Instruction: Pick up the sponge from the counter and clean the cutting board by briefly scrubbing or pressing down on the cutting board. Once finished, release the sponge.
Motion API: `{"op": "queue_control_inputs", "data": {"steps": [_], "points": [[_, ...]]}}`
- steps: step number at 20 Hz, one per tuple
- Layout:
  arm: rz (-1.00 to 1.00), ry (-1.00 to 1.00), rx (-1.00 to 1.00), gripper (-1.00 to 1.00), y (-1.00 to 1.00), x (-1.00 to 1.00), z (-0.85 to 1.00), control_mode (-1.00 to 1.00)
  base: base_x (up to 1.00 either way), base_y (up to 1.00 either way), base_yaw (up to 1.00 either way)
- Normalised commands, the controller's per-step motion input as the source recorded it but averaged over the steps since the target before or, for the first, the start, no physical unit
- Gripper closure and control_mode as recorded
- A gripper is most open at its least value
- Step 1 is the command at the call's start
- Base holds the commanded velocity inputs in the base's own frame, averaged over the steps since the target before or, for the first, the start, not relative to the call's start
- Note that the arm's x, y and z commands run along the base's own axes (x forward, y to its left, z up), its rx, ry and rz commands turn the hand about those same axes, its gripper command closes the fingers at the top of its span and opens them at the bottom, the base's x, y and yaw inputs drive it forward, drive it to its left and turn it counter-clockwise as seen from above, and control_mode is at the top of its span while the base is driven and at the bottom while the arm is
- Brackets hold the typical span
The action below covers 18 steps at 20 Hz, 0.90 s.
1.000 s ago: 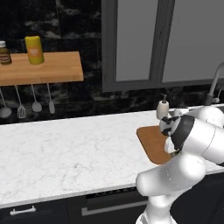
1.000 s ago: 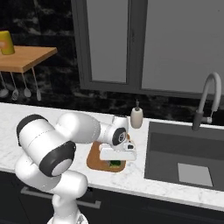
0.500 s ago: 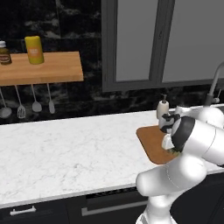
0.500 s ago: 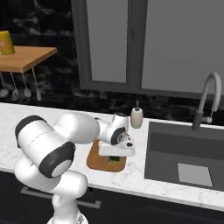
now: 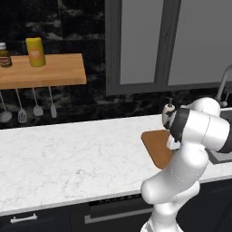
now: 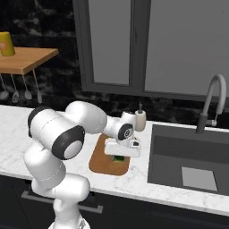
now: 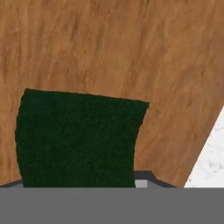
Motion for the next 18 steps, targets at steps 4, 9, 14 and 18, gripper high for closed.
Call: {"op": "queue_control_inputs", "data": {"steps": [4, 9, 14, 18], "points": [[0.0, 0.0, 0.05, 1.0, 0.0, 0.64, 0.05, -1.0, 0.0, 0.0, 0.0], [0.0, -0.02, -0.05, 1.0, -0.14, 0.25, -0.57, -1.0, 0.0, 0.0, 0.0], [0.0, -0.11, -0.15, 1.0, -0.19, -0.14, -0.97, -1.0, 0.0, 0.0, 0.0], [0.0, -0.22, -0.02, 1.0, 0.39, -0.44, -0.32, -1.0, 0.0, 0.0, 0.0]]}}
